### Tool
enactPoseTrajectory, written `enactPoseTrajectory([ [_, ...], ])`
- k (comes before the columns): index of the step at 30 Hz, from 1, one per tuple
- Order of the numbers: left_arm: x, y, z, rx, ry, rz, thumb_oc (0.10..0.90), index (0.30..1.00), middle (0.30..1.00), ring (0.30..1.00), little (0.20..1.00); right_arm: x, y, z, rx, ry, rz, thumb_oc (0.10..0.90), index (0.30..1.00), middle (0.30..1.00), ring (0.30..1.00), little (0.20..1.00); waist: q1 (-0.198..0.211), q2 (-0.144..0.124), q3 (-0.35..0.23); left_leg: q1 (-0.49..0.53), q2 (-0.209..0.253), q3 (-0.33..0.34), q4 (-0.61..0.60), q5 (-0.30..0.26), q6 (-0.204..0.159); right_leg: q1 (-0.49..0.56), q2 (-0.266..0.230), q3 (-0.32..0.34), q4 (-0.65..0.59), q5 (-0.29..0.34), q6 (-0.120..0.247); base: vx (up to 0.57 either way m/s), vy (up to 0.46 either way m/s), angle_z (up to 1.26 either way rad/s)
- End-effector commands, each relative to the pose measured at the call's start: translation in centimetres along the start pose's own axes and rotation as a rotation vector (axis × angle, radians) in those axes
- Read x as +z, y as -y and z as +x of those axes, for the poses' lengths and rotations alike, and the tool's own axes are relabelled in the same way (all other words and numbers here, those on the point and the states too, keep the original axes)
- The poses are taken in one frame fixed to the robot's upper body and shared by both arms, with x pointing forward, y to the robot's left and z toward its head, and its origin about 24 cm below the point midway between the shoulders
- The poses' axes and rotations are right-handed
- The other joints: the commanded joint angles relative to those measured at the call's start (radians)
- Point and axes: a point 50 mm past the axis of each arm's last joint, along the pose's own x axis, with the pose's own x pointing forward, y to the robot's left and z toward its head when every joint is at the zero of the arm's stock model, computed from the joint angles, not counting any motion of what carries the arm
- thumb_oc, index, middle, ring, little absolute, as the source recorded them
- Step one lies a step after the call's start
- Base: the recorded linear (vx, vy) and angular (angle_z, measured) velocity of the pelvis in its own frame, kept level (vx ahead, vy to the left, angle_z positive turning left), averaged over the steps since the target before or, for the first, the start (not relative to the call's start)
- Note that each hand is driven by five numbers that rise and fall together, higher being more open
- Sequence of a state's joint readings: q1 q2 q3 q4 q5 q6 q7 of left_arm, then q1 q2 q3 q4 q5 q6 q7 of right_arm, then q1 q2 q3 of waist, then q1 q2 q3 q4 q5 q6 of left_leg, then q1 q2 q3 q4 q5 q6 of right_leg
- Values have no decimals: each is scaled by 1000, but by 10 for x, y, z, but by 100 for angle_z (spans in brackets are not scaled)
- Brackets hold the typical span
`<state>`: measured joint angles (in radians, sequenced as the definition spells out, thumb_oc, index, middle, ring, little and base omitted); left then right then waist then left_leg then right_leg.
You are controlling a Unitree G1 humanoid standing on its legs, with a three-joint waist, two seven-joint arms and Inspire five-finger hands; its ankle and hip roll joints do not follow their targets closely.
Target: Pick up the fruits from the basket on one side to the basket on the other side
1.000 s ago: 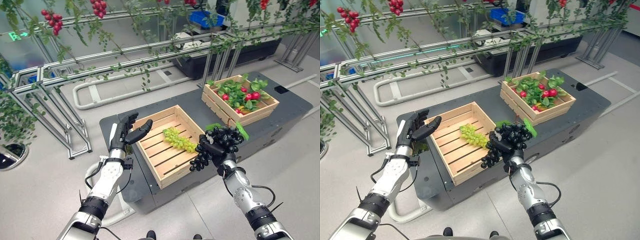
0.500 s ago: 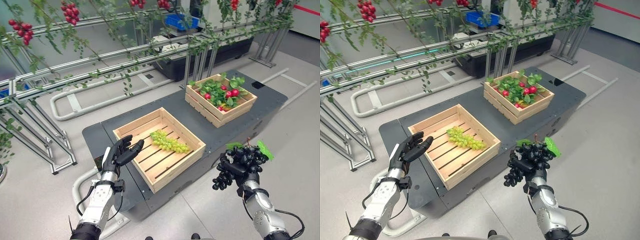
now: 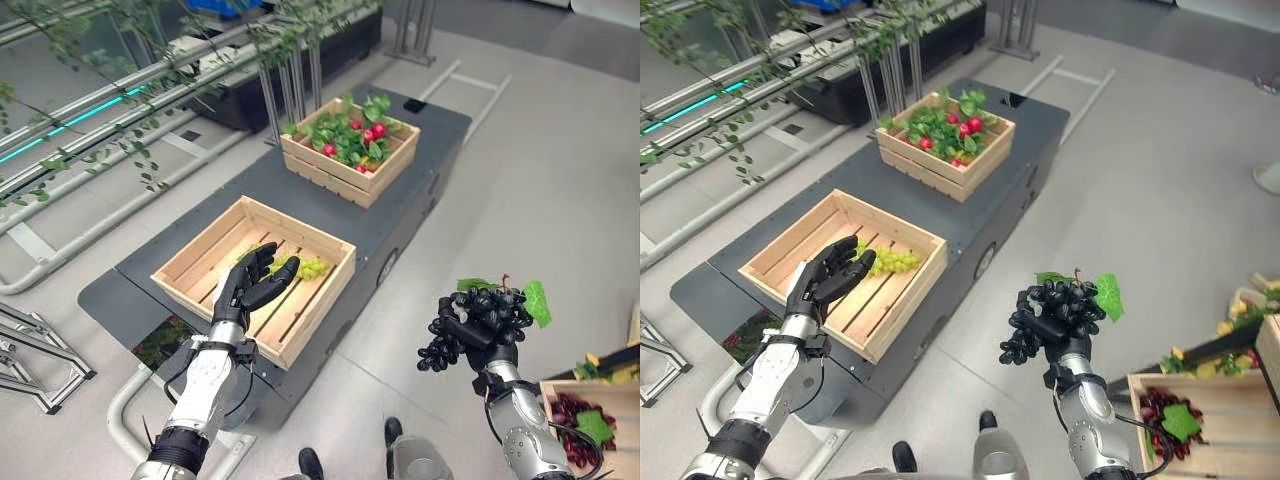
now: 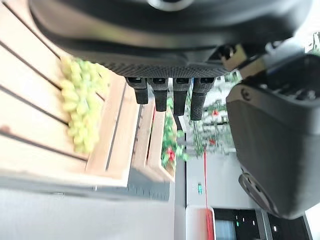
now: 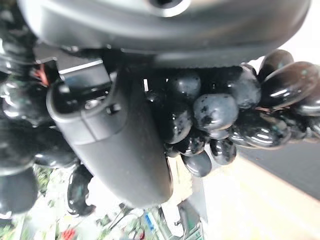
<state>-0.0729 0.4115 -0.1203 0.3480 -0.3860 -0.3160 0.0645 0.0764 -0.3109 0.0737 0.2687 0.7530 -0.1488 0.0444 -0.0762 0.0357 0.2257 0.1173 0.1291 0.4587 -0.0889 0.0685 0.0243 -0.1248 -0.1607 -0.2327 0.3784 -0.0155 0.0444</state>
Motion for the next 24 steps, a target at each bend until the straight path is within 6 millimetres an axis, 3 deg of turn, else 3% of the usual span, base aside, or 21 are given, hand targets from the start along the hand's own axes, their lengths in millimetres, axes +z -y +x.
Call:
enactPoseTrajectory([
  [1,51,-20,9,68,280,5,800,900,900,900,900,60,-46,19,245,345,23,400,300,300,300,300,51,-27,-117,-9,-123,-158,46,-155,28,233,-65,-40,-184,43,53,-18,-186,-94],
  [3,51,-24,8,95,283,3,800,900,900,900,900,54,-48,24,247,301,19,400,300,300,300,300,83,-41,-134,-6,-110,-95,33,-141,7,310,-45,-137,-360,12,55,-59,-252,-108],
  [4,51,-25,7,108,286,-1,800,900,900,900,900,52,-48,25,246,278,16,400,300,300,300,300,94,-42,-136,-3,-98,-65,27,-131,-6,328,-48,-175,-414,31,53,-90,-265,-141],
  [6,54,-21,8,94,298,-30,800,900,900,900,900,48,-42,26,202,250,21,400,300,300,300,300,79,-47,-138,-8,-81,-51,13,-105,-23,324,-16,-112,-452,18,57,-71,-206,-112],
  [8,56,-13,12,72,308,-69,800,900,900,900,900,43,-35,23,168,226,18,400,300,300,300,300,63,-56,-139,-20,-60,-39,3,-77,-38,324,-3,-118,-453,9,53,-46,-210,-38],
  [13,51,7,13,23,297,-77,800,900,900,900,900,33,-31,16,185,172,8,400,300,300,300,300,24,-66,-138,-15,-45,-43,2,-69,-49,317,27,-87,-458,-4,38,-27,-152,-19],
  [20,31,11,16,36,152,-92,800,900,900,900,900,20,-33,13,313,41,-29,400,300,300,300,300,-2,-71,-146,0,-36,-55,2,-68,-57,292,62,-60,-428,-34,9,-11,-114,-13],
  [22,23,12,12,5,120,-119,800,900,900,900,900,17,-29,11,279,27,-9,400,300,300,300,300,-5,-81,-139,-23,-32,-74,87,-101,-57,277,73,-35,-395,-49,-13,-10,-134,4],
  [23,17,17,6,-8,98,-150,800,900,900,900,900,13,-28,10,292,2,-26,400,300,300,300,300,9,-99,-112,-119,-15,-167,319,-102,-77,276,78,17,-377,-46,-38,-23,-89,1],
  [24,15,18,5,-10,94,-154,800,900,900,900,900,12,-28,10,299,-6,-27,400,300,300,300,300,13,-100,-106,-133,-18,-193,348,-107,-77,275,78,29,-372,-47,-41,-60,-20,-28],
])
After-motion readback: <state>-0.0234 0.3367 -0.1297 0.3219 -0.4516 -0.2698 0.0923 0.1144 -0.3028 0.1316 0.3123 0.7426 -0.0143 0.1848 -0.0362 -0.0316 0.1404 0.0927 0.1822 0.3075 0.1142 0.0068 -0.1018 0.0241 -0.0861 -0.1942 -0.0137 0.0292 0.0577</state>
